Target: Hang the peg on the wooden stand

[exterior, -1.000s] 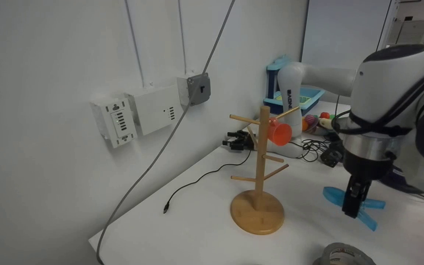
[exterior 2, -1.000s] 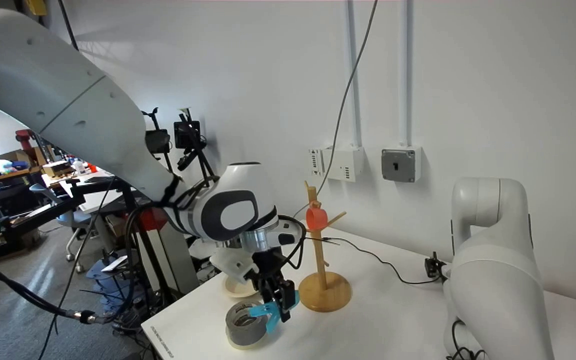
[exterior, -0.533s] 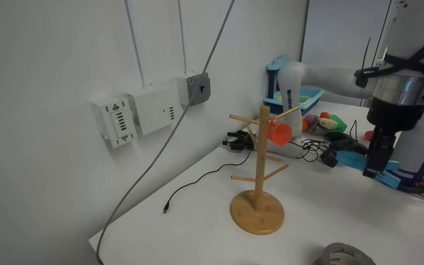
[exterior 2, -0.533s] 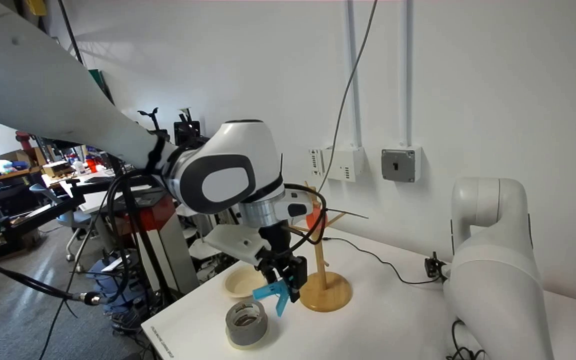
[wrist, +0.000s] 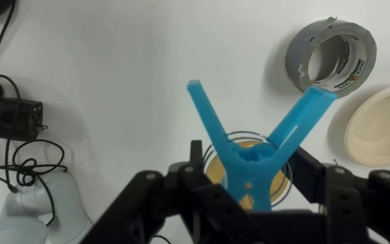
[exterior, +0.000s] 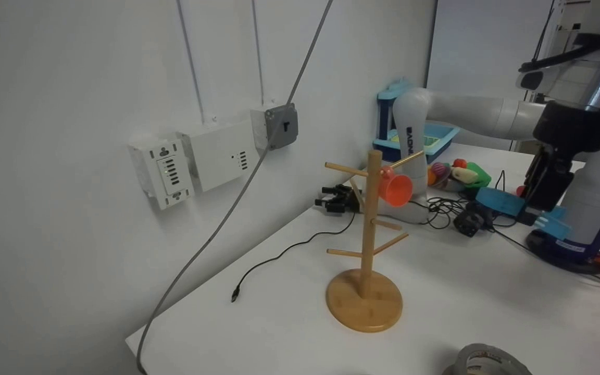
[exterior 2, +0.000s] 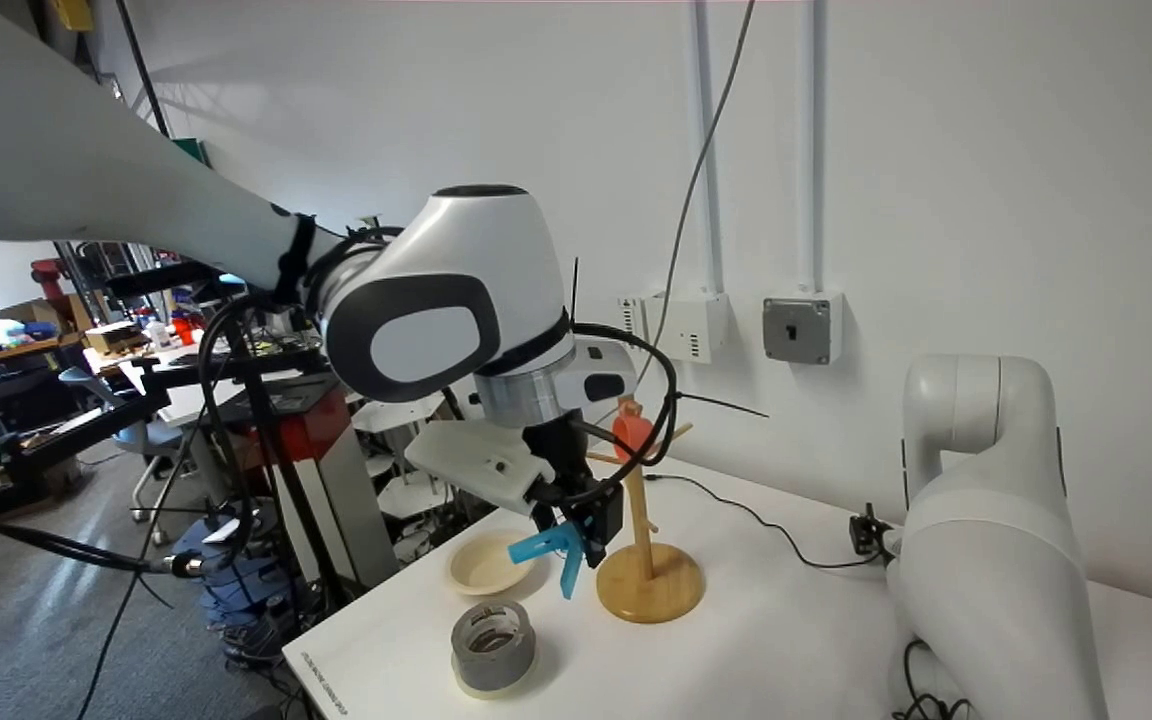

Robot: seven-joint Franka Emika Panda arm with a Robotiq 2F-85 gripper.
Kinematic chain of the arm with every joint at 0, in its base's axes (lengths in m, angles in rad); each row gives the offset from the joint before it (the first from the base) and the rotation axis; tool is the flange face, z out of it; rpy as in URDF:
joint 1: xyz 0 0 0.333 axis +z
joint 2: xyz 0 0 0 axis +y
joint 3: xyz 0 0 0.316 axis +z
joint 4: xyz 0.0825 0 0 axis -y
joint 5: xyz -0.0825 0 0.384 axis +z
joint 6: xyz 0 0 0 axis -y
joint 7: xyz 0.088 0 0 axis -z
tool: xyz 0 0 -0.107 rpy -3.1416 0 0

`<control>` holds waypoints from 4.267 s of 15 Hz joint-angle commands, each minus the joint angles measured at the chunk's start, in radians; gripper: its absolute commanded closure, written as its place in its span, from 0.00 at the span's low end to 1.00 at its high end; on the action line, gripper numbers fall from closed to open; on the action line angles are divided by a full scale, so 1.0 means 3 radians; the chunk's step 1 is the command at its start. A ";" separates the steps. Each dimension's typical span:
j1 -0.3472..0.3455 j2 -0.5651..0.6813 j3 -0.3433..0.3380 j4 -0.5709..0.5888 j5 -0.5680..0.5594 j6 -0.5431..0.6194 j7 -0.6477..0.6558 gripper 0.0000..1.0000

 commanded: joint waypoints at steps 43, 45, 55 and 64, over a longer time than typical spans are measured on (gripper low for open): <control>-0.0272 0.0747 0.0077 0.1057 0.2471 -0.0107 -0.1648 0.64; -0.0299 0.0728 0.0065 0.1062 0.2444 -0.0095 -0.1629 0.64; -0.0334 0.0592 0.0096 0.1000 0.2423 -0.0172 -0.1624 0.64; -0.0318 0.0531 0.0104 0.0970 0.2396 -0.0343 -0.1623 0.64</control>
